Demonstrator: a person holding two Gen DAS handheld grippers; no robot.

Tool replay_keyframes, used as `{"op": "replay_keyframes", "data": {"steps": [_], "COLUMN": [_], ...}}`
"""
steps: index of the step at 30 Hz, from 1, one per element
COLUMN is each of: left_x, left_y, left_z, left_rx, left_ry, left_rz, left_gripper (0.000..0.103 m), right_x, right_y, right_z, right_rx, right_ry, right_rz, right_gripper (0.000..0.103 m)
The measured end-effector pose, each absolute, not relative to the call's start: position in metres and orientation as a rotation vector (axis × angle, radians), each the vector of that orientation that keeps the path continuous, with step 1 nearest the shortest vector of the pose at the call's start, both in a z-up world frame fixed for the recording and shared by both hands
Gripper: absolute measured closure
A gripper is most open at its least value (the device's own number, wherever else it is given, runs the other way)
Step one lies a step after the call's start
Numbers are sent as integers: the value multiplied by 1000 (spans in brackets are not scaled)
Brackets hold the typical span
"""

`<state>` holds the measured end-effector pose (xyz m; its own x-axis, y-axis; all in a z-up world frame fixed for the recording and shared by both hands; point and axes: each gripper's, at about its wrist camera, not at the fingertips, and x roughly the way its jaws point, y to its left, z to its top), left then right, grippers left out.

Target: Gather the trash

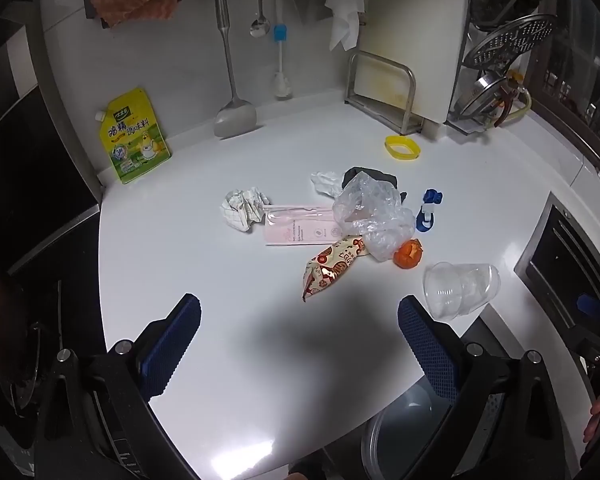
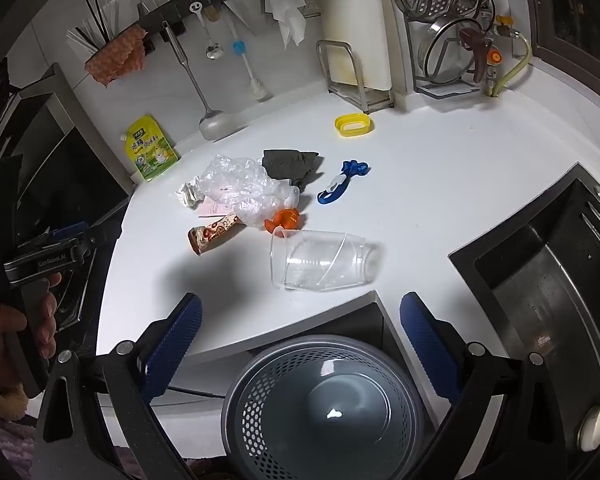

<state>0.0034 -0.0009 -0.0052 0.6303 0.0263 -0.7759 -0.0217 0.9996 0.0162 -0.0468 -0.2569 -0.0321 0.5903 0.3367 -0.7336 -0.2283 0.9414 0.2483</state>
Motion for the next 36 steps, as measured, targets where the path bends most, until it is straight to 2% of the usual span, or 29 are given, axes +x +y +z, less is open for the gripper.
{"op": "replay_keyframes", "data": {"steps": [36], "left_x": [4], "left_y": [5], "left_z": [-16], "left_rx": [-18], "left_ry": [928], "left_rz": [39], "left_gripper": [6], "right_x": [-46], "right_y": [-255], "right_z": [-38], "right_rx": [137], "right_ry": [897], "right_rz": [335], "right_gripper": [9]}}
